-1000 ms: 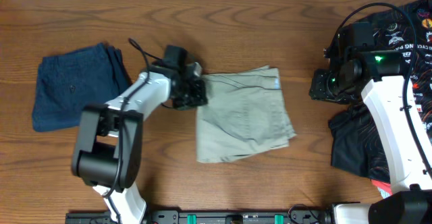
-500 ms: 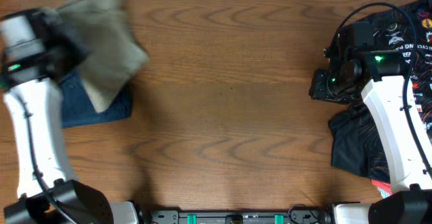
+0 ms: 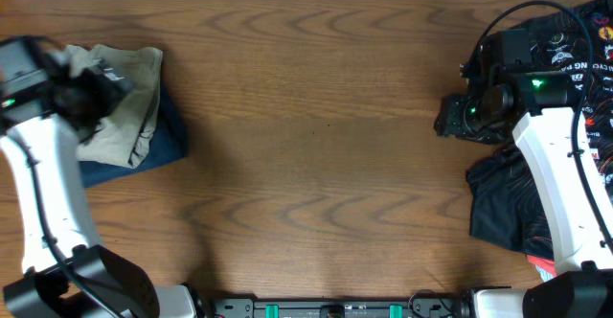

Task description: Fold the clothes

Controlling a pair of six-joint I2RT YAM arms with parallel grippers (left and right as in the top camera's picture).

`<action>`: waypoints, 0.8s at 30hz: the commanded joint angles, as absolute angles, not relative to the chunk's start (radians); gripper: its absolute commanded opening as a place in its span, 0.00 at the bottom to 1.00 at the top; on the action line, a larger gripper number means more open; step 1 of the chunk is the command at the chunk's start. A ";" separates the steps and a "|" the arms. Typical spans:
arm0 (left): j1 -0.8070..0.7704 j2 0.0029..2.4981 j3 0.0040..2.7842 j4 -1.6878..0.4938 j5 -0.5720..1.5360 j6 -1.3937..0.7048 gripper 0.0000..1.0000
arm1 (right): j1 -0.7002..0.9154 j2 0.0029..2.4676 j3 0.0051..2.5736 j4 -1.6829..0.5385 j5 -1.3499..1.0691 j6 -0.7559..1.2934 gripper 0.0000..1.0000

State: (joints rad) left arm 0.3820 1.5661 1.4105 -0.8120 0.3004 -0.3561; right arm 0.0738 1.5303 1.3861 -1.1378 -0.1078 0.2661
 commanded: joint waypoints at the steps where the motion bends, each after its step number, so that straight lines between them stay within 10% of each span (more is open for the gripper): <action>1: 0.244 1.569 1.408 -0.845 0.289 -0.220 0.98 | 0.082 1.517 1.400 -1.113 -0.113 0.308 0.67; 24: -0.192 1.155 1.388 -1.196 0.149 -0.038 0.98 | -0.059 1.299 1.333 -1.268 -0.046 0.228 0.71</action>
State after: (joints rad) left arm -0.1486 1.2339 1.4071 -1.1851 0.1822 -0.0574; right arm -0.0799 1.3865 1.3678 -1.2804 -0.0738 0.2481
